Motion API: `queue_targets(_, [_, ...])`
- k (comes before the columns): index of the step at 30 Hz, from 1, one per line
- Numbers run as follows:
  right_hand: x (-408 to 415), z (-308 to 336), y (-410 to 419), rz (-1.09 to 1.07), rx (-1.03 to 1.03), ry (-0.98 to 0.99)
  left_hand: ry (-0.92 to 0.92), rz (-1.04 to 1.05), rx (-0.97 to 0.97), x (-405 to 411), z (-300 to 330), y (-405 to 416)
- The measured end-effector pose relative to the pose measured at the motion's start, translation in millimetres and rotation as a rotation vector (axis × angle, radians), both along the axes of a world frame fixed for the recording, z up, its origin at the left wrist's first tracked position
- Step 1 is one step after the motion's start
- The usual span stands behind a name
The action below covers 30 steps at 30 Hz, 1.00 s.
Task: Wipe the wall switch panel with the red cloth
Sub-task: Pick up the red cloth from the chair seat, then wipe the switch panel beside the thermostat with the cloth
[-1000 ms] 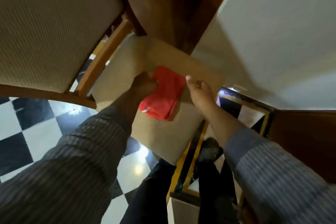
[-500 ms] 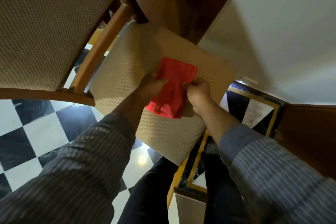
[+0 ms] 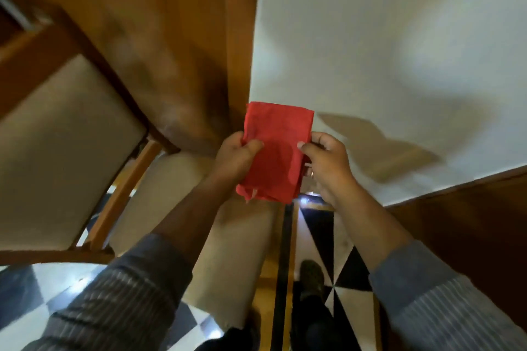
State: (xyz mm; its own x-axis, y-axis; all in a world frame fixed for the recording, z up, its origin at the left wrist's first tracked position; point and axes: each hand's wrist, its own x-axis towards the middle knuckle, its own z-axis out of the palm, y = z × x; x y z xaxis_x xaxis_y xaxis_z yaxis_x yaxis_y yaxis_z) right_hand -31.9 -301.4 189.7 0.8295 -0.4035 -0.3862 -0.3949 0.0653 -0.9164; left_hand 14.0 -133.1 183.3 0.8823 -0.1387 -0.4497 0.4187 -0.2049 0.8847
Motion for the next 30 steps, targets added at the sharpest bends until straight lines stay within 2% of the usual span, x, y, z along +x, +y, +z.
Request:
queue_targets(9, [-26.8, 155.0, -121.0, -0.055, -0.171, -0.397, -0.314, -0.049, -0.195, -21.1, 151.9, -122.1])
queue_targets(15, [-48.2, 227.1, -205.5, -0.240, -0.413, -0.690, -0.586, -0.111, -0.315, -40.0, 243.4, -215.4])
queue_targets(19, [-57.1, 254.5, -246.9, -0.410, -0.553, -0.875, -0.727, -0.134, -0.294, -52.0, 280.5, -267.0])
queue_targets(21, [-57.0, 267.1, -268.6, -0.467, -0.712, -0.979, -0.779, -0.126, -0.243, -52.7, 293.5, -288.5])
queue_targets(23, [-56.3, 282.3, -293.3, -0.466, -0.957, -1.070, -0.861, -0.105, -0.169, -49.9, 308.9, -310.6])
queue_targets(27, [-37.0, 295.7, -334.4, -0.391, -1.447, -1.079, -0.987, -0.068, -0.082, -34.8, 329.6, -337.0])
queue_targets(30, [-13.1, 298.9, -350.7, -0.373, -1.654, -1.130, -1.072, -0.022, -0.001, -19.1, 336.7, -344.9])
